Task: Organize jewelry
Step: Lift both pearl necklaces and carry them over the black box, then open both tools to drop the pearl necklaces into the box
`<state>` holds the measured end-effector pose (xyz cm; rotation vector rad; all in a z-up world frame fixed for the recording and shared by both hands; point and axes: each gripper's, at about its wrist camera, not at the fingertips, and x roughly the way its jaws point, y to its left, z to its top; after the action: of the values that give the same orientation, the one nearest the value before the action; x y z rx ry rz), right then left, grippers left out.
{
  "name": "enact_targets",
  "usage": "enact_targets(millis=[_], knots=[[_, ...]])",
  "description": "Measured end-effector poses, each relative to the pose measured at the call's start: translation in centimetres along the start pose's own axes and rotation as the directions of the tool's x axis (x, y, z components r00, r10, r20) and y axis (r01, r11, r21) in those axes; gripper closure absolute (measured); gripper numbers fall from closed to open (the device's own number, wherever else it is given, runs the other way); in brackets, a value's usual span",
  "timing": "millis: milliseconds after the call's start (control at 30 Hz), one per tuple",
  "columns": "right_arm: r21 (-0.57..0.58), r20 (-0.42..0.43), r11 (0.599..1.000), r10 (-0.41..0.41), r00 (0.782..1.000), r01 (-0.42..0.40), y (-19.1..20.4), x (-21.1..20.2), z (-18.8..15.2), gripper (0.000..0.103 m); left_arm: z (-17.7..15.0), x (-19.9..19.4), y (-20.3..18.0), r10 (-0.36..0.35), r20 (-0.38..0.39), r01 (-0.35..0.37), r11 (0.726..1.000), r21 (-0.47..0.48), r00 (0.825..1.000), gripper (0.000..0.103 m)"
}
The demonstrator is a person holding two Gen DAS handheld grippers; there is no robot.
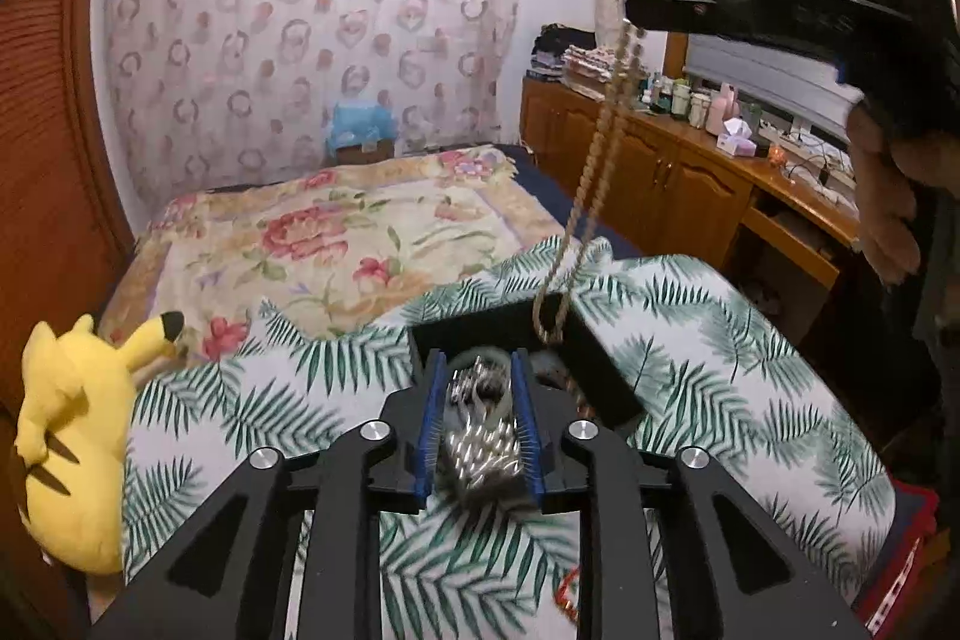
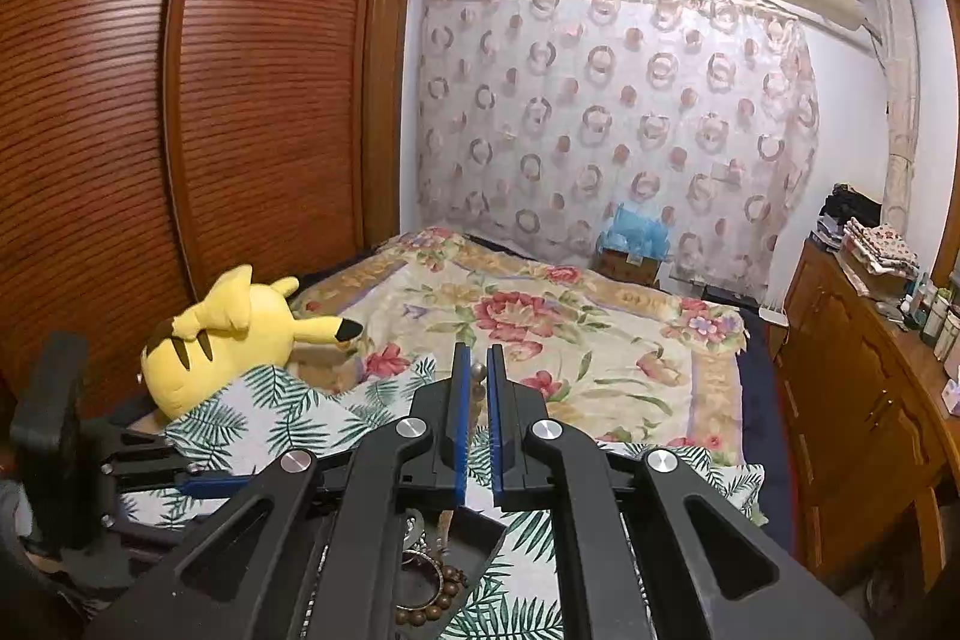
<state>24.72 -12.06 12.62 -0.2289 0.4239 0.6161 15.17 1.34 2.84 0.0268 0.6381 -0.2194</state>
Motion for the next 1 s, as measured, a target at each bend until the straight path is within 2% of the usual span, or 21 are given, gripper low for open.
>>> enact_targets(millis=[200,400,467,800,900,1000], knots=[[-0.013,-0.050,1.000,-0.014,0.999,0.014,0.9,2.6,-1.6,0.097,-3.0,-0.8,0.1,0.008,-0.021,-0.008,1.000,-0.003,1.000,0.077],[0.021,-0.141,1.000,0.007,0.990,-0.005,1.2,5.3,-5.0,0.096,-5.8,-1.8,0.2,0.016,-0.030,-0.017,1.000,-0.009,0.999,0.071],[0.025,-0.165,1.000,0.018,0.986,-0.014,1.4,5.9,-6.1,0.096,-6.4,-2.1,0.2,0.011,-0.036,-0.012,1.000,-0.014,0.999,0.064],[0.039,-0.188,0.997,0.072,0.980,-0.066,2.5,3.2,-11.3,0.095,-9.6,-2.2,-0.1,-0.024,-0.076,0.020,0.998,-0.057,0.997,0.060],[0.045,-0.203,0.996,0.086,0.975,-0.078,2.8,1.9,-13.7,0.084,-10.4,-2.0,-0.5,-0.033,-0.089,0.028,0.998,-0.058,0.995,0.060],[0.035,-0.235,0.996,0.089,0.968,-0.083,3.3,0.9,-16.5,0.082,-10.9,-1.8,-1.0,-0.033,-0.103,0.028,0.998,-0.050,0.994,0.060]])
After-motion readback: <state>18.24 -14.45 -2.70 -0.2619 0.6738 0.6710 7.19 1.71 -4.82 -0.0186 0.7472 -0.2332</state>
